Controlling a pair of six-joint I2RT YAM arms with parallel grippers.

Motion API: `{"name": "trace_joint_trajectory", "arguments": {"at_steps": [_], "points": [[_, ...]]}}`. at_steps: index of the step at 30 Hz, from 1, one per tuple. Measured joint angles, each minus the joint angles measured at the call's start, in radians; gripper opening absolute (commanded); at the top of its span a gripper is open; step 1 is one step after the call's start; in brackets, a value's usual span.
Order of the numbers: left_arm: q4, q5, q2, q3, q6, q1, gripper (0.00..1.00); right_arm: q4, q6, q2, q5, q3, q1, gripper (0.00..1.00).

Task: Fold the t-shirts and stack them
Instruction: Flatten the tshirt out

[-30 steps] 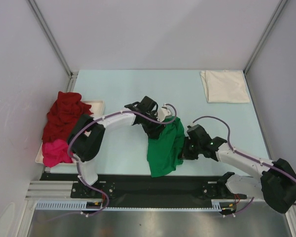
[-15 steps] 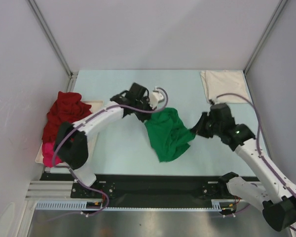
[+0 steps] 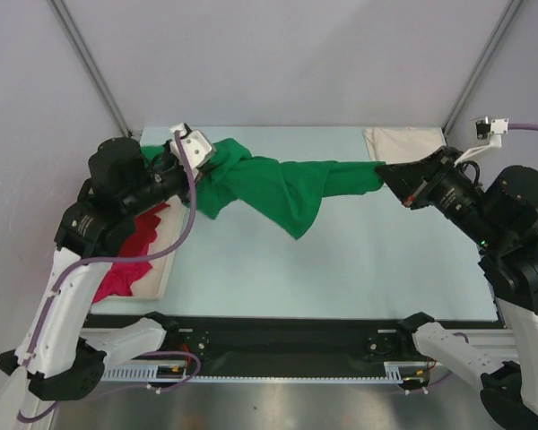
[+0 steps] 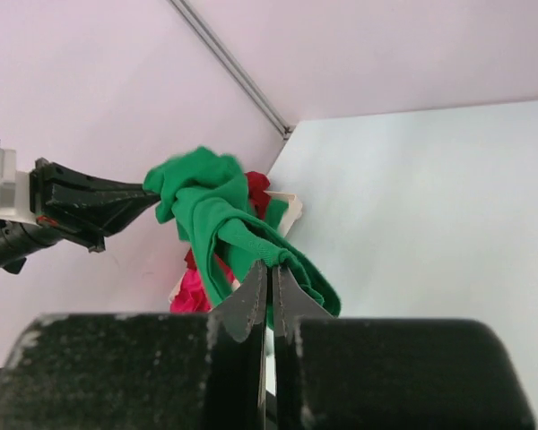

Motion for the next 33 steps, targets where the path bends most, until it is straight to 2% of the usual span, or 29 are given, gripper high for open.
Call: {"name": "trace_joint_trajectory", "arguments": {"at_steps": [7, 10, 12, 13, 14, 17, 20, 22, 24, 25, 27, 28, 30, 31, 33], "points": [[-0.008, 0.016, 0.068, -0.048, -0.004, 0.001, 0.00, -0.002, -0.030, 0.052, 0.040, 0.033, 0.000, 0.00], [-0.002, 0.042, 0.180, -0.092, -0.006, 0.001, 0.03, 0.037, -0.050, 0.095, 0.075, -0.008, -0.024, 0.00], [-0.004, 0.076, 0.255, -0.111, -0.004, 0.000, 0.18, 0.077, -0.063, 0.138, 0.091, -0.069, -0.074, 0.00], [-0.005, 0.096, 0.291, -0.115, -0.004, 0.000, 0.28, 0.096, -0.069, 0.160, 0.097, -0.096, -0.097, 0.00], [-0.007, 0.123, 0.336, -0.120, -0.002, -0.006, 0.48, 0.130, -0.076, 0.198, 0.103, -0.132, -0.129, 0.00], [-0.015, 0.193, 0.441, -0.127, 0.005, -0.026, 0.73, 0.222, -0.091, 0.344, 0.101, -0.191, -0.226, 0.00], [-0.018, 0.222, 0.476, -0.132, 0.003, -0.042, 0.87, 0.298, -0.094, 0.601, 0.089, -0.161, -0.314, 0.00], [-0.007, 0.220, 0.470, -0.132, 0.001, -0.041, 0.88, 0.292, -0.100, 0.803, 0.091, -0.047, -0.349, 0.02], [0.008, 0.213, 0.460, -0.132, -0.002, -0.021, 0.88, 0.232, -0.111, 0.977, 0.100, 0.118, -0.365, 0.17], [0.015, 0.209, 0.454, -0.135, -0.001, -0.008, 0.88, 0.222, -0.117, 1.056, 0.106, 0.208, -0.369, 0.37], [0.039, 0.200, 0.436, -0.163, -0.002, 0.021, 0.88, 0.172, -0.130, 1.159, 0.124, 0.343, -0.370, 0.54], [0.046, 0.195, 0.426, -0.185, -0.001, 0.036, 0.88, 0.138, -0.142, 1.188, 0.131, 0.391, -0.369, 0.67], [0.060, 0.191, 0.398, -0.249, -0.003, 0.077, 0.88, 0.094, -0.160, 1.199, 0.159, 0.423, -0.359, 0.76], [0.062, 0.192, 0.383, -0.284, -0.005, 0.103, 0.88, 0.091, -0.171, 1.176, 0.176, 0.397, -0.347, 0.85], [0.066, 0.189, 0.359, -0.343, -0.007, 0.166, 0.89, 0.097, -0.194, 1.083, 0.234, 0.266, -0.291, 0.90]]}}
